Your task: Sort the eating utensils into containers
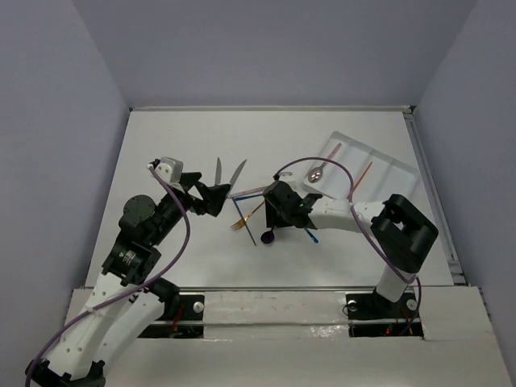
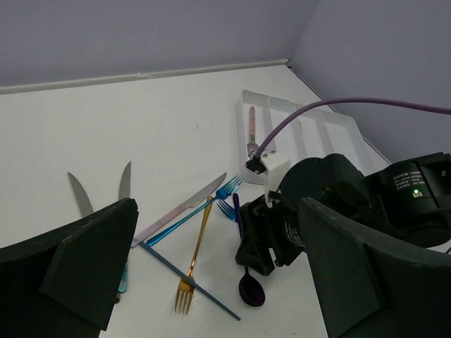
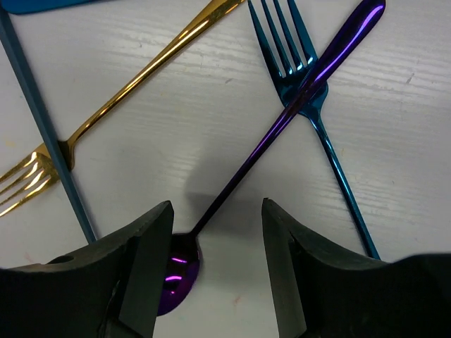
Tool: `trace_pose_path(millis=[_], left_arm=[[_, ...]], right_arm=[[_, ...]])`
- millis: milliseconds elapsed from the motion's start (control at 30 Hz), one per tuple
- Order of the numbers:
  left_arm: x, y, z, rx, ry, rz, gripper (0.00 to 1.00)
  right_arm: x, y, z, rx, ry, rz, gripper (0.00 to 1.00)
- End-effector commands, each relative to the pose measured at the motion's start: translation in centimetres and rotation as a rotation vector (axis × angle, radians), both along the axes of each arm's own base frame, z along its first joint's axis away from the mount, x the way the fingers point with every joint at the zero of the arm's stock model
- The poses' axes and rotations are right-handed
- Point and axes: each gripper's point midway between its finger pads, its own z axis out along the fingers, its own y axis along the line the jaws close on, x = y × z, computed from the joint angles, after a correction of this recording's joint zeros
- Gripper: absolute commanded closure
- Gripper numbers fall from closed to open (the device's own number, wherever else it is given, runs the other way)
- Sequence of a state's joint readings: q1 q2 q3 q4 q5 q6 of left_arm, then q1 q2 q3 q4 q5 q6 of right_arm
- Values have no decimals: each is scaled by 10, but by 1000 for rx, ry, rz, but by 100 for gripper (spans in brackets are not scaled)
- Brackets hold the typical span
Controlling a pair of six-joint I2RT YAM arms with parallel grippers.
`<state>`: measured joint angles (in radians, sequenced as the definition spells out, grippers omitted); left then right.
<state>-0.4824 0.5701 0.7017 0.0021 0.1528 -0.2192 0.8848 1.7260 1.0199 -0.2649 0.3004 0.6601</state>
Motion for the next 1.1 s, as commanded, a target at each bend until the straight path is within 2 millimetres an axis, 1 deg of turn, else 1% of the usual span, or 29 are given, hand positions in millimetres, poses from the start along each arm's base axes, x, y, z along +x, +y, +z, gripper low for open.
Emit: trace_pose_path(millis=[0, 67, 133, 167, 233, 267, 333, 367, 400, 433, 533, 567, 633, 733, 767, 800, 967, 1000, 1067], left_arm=[[-7, 1, 30, -44, -80, -15, 1], [-7, 1, 30, -46, -83, -15, 1], [-8, 1, 31, -47, -85, -15, 1], [-8, 1, 32, -49, -86, -17, 1], [-9, 1, 33, -51, -92, -20, 1], [-9, 1, 33, -51, -90, -20, 1], [-10, 1, 33, -52, -93, -25, 1], [-11, 1, 34, -53, -96, -25, 1], [-11, 1, 34, -53, -96, -26, 1], [-11, 1, 35, -55, -96, -26, 1], [-11, 0, 35, -55, -96, -28, 1], [-13, -2, 35, -56, -98, -39, 1], [-12, -2, 34, -56, -94, -40, 1], [-13, -2, 35, -58, -98, -42, 1], [-14, -2, 35, -59, -101, -43, 1], [-14, -2, 35, -60, -99, -43, 1], [-13, -4, 34, -57, -95, -49, 1], [-14, -4, 34, -59, -95, -53, 1], [-13, -4, 33, -57, -93, -51, 1]], right_arm=[[16, 6, 7, -26, -50, -71, 40], [17, 3, 3, -58, -45, -86, 42], [15, 3, -5, -83, -35, -90, 43], [14, -2, -7, -105, -32, -100, 45], [9, -3, -12, -136, -30, -113, 51], [9, -4, -13, -139, -30, -119, 51], [1, -6, -18, -161, -22, -120, 59], [0, -9, -20, -171, -18, -128, 66], [-1, -11, -20, -174, -16, -135, 66], [-5, -12, -21, -174, -16, -140, 70], [-9, -18, -22, -174, -12, -161, 75], [-9, -19, -19, -168, -16, -164, 78], [-14, -21, -19, -167, -19, -171, 80], [-14, -24, -15, -156, -31, -194, 90], [-13, -25, -14, -151, -36, -200, 99], [-13, -25, -13, -147, -39, -208, 100], [-7, -26, -3, -133, -73, -242, 100], [-6, -27, 1, -131, -84, -249, 100], [-1, -31, 16, -125, -123, -268, 100]])
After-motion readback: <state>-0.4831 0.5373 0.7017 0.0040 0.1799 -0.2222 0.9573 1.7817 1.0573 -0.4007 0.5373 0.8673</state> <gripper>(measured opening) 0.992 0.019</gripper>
